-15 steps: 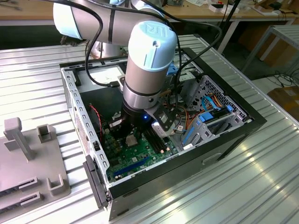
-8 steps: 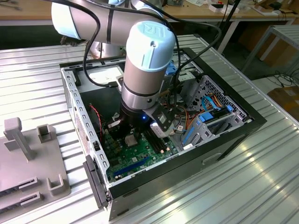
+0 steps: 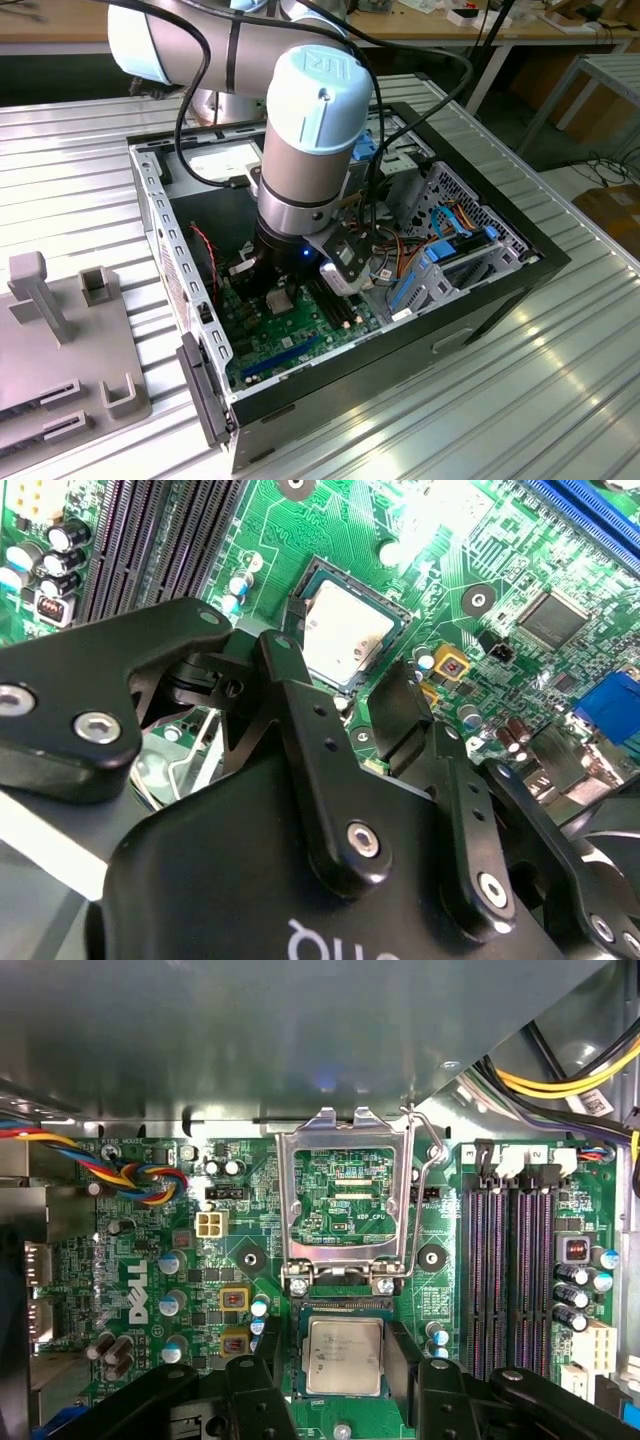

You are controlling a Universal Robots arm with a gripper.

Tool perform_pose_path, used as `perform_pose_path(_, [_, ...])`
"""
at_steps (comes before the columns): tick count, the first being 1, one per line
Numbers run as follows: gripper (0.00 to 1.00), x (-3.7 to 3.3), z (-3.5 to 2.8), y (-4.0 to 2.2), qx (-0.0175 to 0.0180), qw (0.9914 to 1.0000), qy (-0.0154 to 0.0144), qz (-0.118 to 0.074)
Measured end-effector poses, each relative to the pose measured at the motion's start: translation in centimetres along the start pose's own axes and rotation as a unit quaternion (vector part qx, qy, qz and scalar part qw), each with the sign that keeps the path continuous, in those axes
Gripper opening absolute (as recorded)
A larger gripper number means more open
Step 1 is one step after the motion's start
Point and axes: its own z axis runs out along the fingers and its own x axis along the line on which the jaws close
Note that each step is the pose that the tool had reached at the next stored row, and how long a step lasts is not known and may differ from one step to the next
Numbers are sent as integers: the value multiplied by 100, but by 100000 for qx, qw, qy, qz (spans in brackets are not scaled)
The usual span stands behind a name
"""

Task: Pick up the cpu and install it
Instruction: 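Place the cpu into insertion slot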

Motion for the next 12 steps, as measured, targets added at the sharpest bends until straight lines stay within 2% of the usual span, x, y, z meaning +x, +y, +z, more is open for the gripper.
perform_pose_path(4, [53,2,0,0,-1,100000,-1,-32])
perform_pose_path(8, [53,-46,1,-1,2,100000,1,-26])
perform_pose_path(12, [53,-48,8,0,-9,100000,-3,-42])
